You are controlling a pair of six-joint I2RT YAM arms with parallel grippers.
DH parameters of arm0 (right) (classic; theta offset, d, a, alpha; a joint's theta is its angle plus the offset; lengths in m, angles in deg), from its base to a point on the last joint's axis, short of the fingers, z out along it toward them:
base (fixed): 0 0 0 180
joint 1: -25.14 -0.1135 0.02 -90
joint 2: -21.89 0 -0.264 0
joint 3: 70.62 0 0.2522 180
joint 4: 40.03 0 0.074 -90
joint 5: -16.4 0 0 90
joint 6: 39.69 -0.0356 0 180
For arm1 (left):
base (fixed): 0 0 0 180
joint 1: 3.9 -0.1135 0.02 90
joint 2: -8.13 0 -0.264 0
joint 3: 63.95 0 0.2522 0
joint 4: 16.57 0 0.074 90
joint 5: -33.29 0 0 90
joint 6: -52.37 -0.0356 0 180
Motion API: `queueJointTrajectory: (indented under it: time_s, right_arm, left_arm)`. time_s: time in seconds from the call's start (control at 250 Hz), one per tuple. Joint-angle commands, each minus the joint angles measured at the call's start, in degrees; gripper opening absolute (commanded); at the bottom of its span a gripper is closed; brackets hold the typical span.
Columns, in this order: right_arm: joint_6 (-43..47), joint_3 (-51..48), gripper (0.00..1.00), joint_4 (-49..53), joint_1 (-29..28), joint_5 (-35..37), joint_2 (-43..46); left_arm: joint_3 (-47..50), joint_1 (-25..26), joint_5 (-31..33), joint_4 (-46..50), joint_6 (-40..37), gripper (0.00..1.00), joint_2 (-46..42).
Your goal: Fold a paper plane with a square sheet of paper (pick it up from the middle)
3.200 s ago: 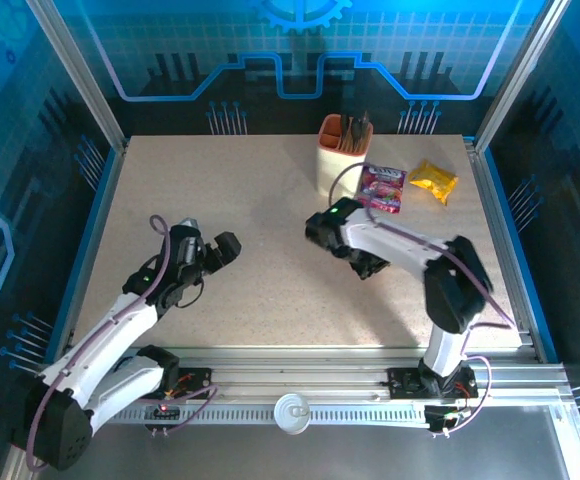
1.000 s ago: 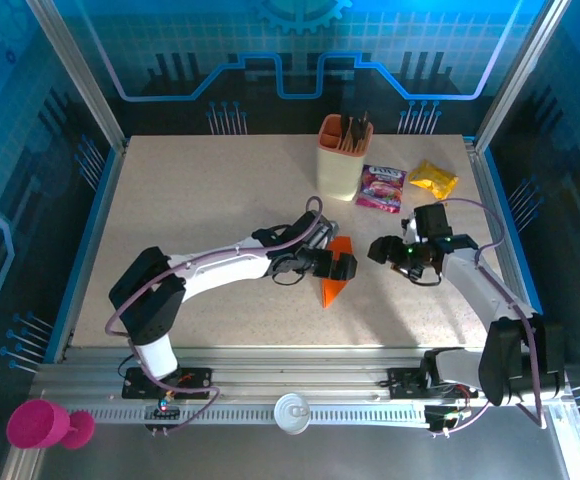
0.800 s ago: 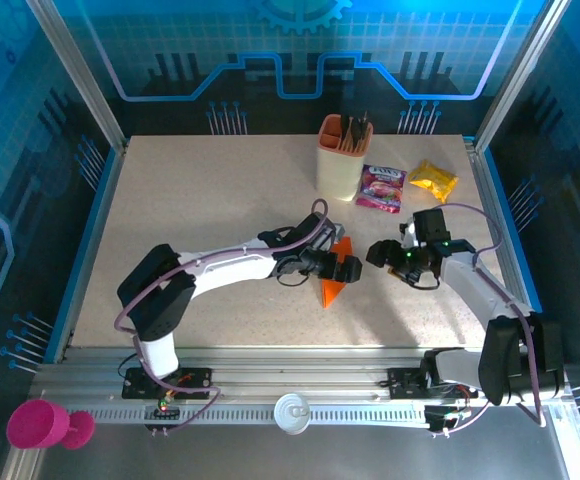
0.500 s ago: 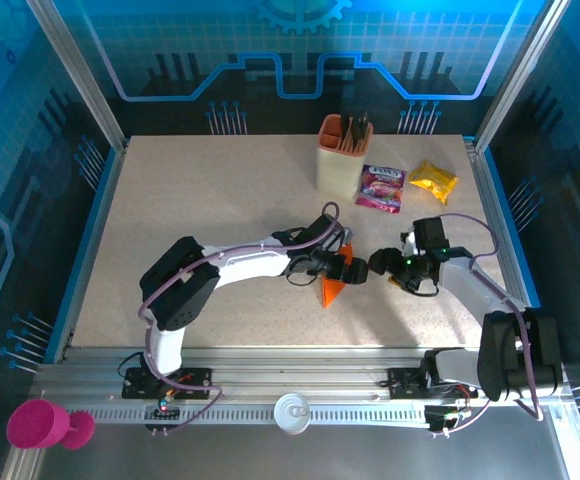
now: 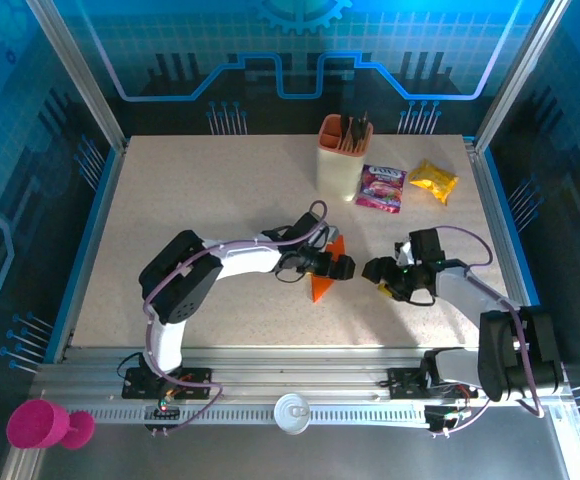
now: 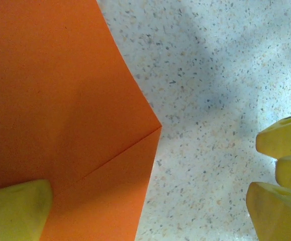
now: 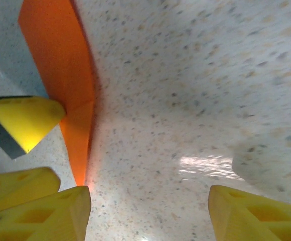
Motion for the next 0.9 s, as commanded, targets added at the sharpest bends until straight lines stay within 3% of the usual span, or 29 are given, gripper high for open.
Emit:
queueJointTrajectory:
  time_s: [0.0,0.2,0.467,0.895]
  right_arm:
    - [-4.3,-0.4,0.62,-5.3,-3.9,-2.2,-1.4]
    - [-9.8,1.1,0.49,-14.4,-9.7,-3.0,-7.7]
    - [-13.5,2.6,0.37,-23.4,-12.5,-5.5,-15.3]
    - [-15.1,3.1,0.43,-26.7,-11.5,-6.7,-16.7]
  left_arm:
    - [3.3,-1.1,-2.4,0.6,-4.9,1.0,-1.9]
    - [8.0,-2.1,-5.4,-1.5,-7.9,1.0,-5.5]
    - [11.1,-2.3,-8.9,-4.9,-8.6,1.0,-7.0]
    - [13.8,-2.6,-11.7,-7.5,-9.0,0.99,-8.5]
